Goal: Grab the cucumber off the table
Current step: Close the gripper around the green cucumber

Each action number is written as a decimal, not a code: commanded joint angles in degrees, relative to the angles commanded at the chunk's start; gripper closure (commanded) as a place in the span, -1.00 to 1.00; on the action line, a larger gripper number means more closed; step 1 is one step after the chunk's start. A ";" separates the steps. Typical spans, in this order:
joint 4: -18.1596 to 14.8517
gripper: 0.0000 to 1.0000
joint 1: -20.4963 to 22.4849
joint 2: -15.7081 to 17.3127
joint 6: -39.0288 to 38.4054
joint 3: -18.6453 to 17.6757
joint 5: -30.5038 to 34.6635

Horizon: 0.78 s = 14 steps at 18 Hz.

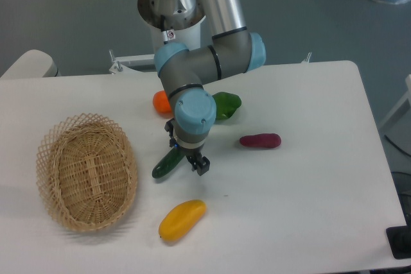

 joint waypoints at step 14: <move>3.61 0.73 0.09 0.79 0.00 -2.38 1.32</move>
